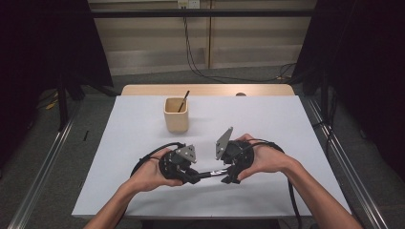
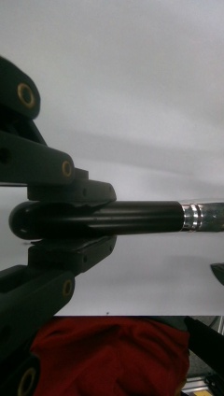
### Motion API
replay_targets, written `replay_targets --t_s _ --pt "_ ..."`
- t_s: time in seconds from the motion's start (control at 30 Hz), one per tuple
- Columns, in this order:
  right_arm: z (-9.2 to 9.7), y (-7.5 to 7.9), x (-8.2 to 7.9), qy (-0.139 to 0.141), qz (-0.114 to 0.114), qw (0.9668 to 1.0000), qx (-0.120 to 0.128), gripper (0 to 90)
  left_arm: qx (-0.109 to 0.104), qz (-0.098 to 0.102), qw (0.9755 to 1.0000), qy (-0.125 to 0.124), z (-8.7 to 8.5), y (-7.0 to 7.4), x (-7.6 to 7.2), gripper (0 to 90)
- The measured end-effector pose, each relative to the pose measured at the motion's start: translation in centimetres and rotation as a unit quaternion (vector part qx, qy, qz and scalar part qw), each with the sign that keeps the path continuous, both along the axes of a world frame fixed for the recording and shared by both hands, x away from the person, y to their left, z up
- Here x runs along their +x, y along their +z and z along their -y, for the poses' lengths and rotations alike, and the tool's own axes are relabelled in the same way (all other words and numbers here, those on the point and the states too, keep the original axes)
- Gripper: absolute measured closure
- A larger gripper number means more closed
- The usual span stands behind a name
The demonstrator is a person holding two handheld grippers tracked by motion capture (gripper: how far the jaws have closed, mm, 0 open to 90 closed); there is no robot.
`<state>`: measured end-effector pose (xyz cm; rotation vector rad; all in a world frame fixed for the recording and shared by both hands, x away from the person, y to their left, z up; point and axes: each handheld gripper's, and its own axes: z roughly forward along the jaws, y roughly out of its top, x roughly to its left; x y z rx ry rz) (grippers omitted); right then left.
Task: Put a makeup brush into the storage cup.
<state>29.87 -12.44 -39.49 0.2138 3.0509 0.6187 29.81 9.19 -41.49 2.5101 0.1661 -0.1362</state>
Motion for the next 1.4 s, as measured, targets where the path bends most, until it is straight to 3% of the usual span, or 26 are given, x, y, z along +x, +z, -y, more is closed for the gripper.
replay_targets --t_s 0.33,0.5,0.63,0.8,1.13,1.17,1.4 --pt "1.6 0.7 -0.1 -0.038 0.011 0.9975 0.059 13.8 -0.015 -0.003 0.9996 0.023 -1.9 -0.4 0.0 74.7" --pt "2.3 0.1 -0.1 -0.055 0.006 0.9963 0.066 11.2 -0.035 -0.007 0.9987 0.037 -2.7 -0.6 -0.3 74.7" --pt "3.0 0.0 -0.2 -0.066 0.006 0.9946 0.079 9.6 -0.032 -0.007 0.9984 0.046 -3.3 -0.6 -0.4 74.7" --pt "4.0 -0.1 -0.5 -0.086 0.005 0.9915 0.098 7.5 -0.044 -0.008 0.9974 0.057 -4.1 -0.7 -0.3 74.7" --pt "5.7 -0.9 -0.7 -0.123 -0.001 0.9838 0.131 5.1 -0.08 -0.011 0.9907 0.109 -5.7 -2.2 -0.4 74.8" --pt "5.8 -1.0 -0.7 -0.125 0.002 0.9833 0.132 5.1 -0.079 -0.007 0.991 0.108 -5.9 -2.2 -0.3 74.7" --pt "6.5 -1.5 -1.3 -0.136 -0.002 0.9794 0.149 5.1 -0.11 -0.007 0.9858 0.127 -6.7 -2.3 -0.5 74.8"
